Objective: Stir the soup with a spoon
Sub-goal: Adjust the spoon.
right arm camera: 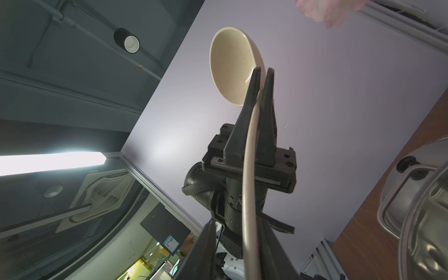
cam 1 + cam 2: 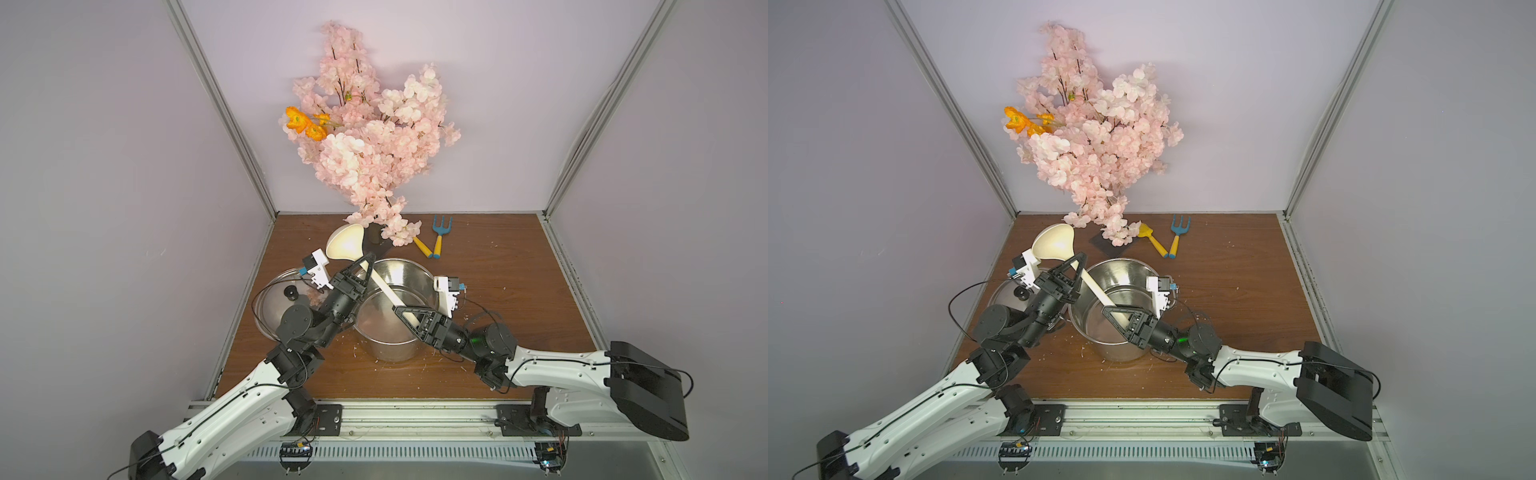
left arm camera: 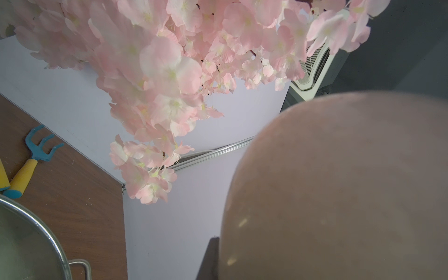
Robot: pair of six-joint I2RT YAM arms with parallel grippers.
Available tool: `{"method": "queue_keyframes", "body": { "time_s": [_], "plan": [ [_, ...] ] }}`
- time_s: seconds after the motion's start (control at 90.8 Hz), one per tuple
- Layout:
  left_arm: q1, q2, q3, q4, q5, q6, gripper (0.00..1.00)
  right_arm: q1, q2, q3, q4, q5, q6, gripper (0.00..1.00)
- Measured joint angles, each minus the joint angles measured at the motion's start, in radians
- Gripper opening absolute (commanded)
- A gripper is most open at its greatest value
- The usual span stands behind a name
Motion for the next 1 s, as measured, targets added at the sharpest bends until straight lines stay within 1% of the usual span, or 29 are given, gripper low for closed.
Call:
{"method": "queue_keyframes", "body": {
  "time_s": [0.121, 0.209, 0.253, 0.308, 0.418, 0.506, 0.572, 0.638, 0.704, 0.76, 0.837, 0.936, 1.002],
  "plan": [
    [0.0, -0.006, -0.008, 0.011, 0.0, -0.005, 0.04, 0.001, -0.004, 0.001, -0.012, 0.008, -0.009, 0.11],
    [0.0, -0.016, -0.023, 0.016, -0.005, -0.018, 0.08, 0.001, -0.012, 0.001, -0.028, 0.011, -0.019, 0.04],
    [0.0, -0.02, -0.028, 0.02, -0.006, -0.024, 0.14, 0.001, -0.018, 0.001, -0.04, 0.01, -0.021, 0.0],
    [0.0, -0.025, -0.032, 0.01, -0.008, -0.021, 0.23, 0.001, -0.026, 0.001, -0.05, 0.008, -0.025, 0.0],
    [0.0, -0.038, -0.027, -0.056, -0.016, -0.008, 0.32, -0.007, -0.054, 0.002, -0.093, 0.011, -0.029, 0.0],
    [0.0, -0.052, 0.0, -0.15, -0.029, 0.01, 0.41, -0.018, -0.082, 0.002, -0.137, 0.011, -0.029, 0.0],
    [0.0, -0.06, 0.037, -0.236, -0.043, 0.029, 0.54, -0.035, -0.118, 0.002, -0.18, 0.01, -0.029, 0.0],
    [0.0, -0.069, 0.08, -0.322, -0.059, 0.055, 0.62, -0.053, -0.159, 0.002, -0.231, 0.01, -0.03, 0.0],
    [0.0, -0.084, 0.122, -0.408, -0.076, 0.087, 0.68, -0.075, -0.217, 0.002, -0.313, 0.007, -0.034, 0.0],
    [0.0, -0.099, 0.156, -0.486, -0.089, 0.115, 0.72, -0.095, -0.264, 0.007, -0.399, 0.003, -0.042, 0.0],
    [0.0, -0.119, 0.202, -0.598, -0.108, 0.158, 0.73, -0.125, -0.331, 0.035, -0.562, -0.009, -0.063, 0.0],
    [0.0, -0.148, 0.26, -0.751, -0.138, 0.224, 0.8, -0.146, -0.415, 0.094, -0.793, -0.001, -0.113, 0.0],
    [0.0, -0.166, 0.306, -0.855, -0.163, 0.275, 0.83, -0.152, -0.475, 0.14, -0.95, 0.008, -0.149, 0.0]
  ]
}}
